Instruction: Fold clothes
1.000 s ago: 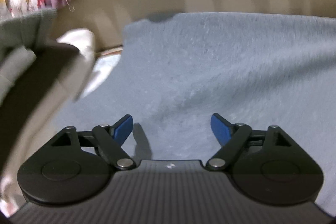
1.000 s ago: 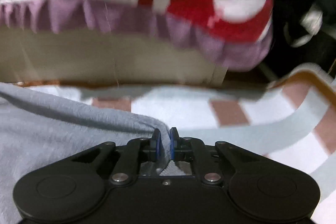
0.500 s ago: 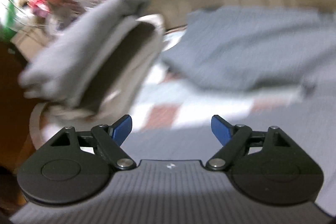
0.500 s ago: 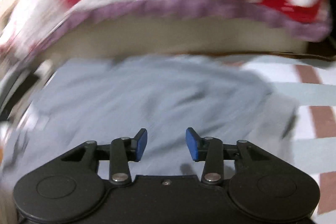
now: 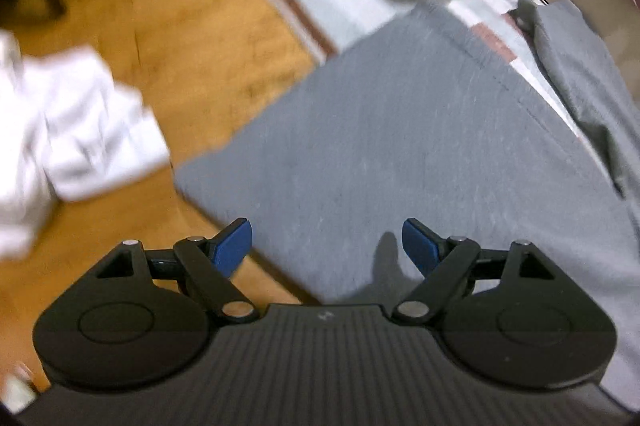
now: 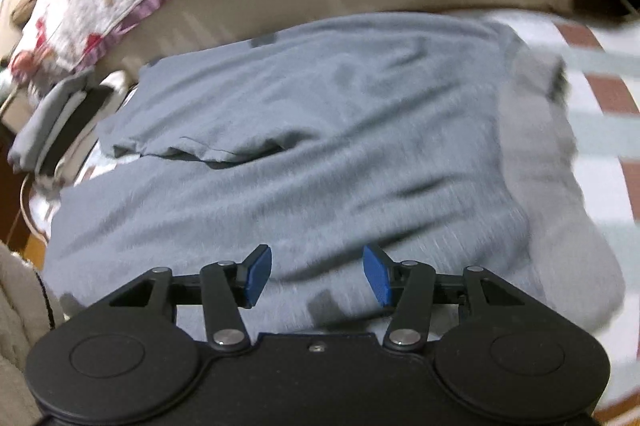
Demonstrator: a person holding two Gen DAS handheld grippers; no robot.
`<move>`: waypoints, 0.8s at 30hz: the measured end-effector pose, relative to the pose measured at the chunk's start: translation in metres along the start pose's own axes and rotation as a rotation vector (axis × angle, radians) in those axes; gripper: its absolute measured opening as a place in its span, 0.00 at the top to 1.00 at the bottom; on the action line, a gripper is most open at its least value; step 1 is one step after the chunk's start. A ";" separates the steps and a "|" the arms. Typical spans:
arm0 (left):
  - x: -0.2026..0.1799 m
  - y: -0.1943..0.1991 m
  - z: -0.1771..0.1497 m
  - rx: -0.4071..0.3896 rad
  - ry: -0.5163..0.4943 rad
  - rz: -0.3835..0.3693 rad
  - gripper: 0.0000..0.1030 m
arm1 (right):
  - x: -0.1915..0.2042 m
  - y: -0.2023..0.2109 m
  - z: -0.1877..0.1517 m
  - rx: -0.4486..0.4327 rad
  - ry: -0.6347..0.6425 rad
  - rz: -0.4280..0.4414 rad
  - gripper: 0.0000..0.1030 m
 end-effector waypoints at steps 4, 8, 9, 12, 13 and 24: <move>0.001 -0.019 -0.010 0.067 0.037 -0.024 0.20 | -0.014 0.024 -0.021 -0.037 -0.088 -0.053 0.45; -0.003 -0.026 0.000 0.022 0.045 0.023 0.20 | -0.041 0.053 -0.042 -0.148 -0.229 -0.176 0.45; -0.005 -0.026 0.000 0.033 0.048 0.005 0.20 | -0.048 0.059 -0.047 -0.168 -0.271 -0.185 0.45; -0.008 -0.030 -0.002 0.070 0.081 -0.048 0.17 | -0.065 0.063 -0.064 -0.195 -0.421 -0.142 0.45; -0.008 -0.029 -0.003 0.070 0.091 -0.058 0.17 | -0.069 0.062 -0.068 -0.202 -0.455 -0.126 0.45; -0.003 -0.011 0.008 0.001 0.124 -0.225 0.20 | -0.043 0.036 -0.043 -0.515 -0.297 -0.110 0.96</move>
Point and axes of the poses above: each gripper's, at about its wrist camera, not at the fingertips, and y roughly against the way its jaws point, x to its left, z to its top, the point moved 2 cm from there along -y, roughly the way its jaws point, and after that the axes turned 12 degrees about z, right-handed, at the moved point
